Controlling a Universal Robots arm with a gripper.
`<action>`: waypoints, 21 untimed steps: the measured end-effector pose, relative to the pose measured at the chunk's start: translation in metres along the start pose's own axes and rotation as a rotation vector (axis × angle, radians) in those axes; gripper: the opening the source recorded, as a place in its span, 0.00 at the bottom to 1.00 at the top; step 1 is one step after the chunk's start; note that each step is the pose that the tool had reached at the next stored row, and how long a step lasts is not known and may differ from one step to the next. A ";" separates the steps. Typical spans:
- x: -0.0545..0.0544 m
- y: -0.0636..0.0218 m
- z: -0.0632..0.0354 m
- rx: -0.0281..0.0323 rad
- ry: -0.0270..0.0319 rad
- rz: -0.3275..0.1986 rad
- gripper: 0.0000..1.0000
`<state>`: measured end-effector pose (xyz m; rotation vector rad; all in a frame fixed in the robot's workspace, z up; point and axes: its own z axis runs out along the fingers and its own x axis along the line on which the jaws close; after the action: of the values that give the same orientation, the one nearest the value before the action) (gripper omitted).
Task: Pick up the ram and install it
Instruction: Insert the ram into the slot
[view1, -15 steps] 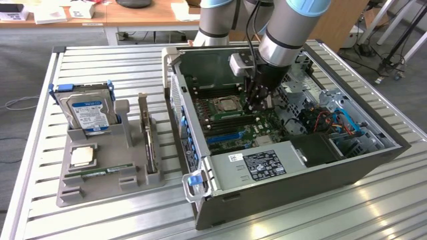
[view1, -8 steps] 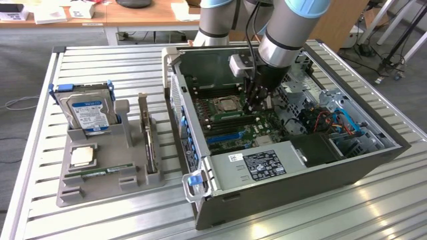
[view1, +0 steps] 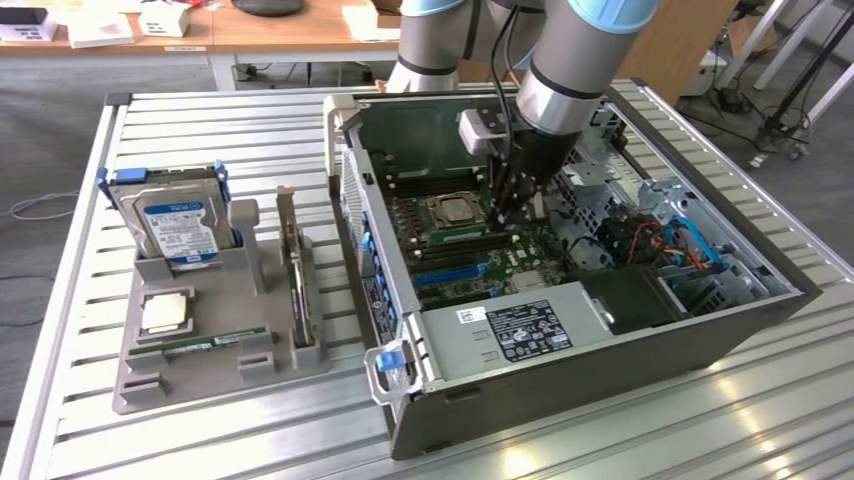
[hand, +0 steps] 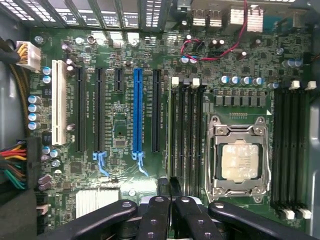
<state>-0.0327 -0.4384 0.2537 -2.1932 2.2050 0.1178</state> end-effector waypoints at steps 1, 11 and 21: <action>0.000 0.0000 0.0000 -0.0001 0.0002 0.000 0.12; 0.000 0.0000 0.0012 0.0007 0.0002 0.009 0.12; -0.001 0.0000 0.0017 0.0008 0.0011 0.010 0.12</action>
<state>-0.0328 -0.4373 0.2521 -2.1832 2.2159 0.1160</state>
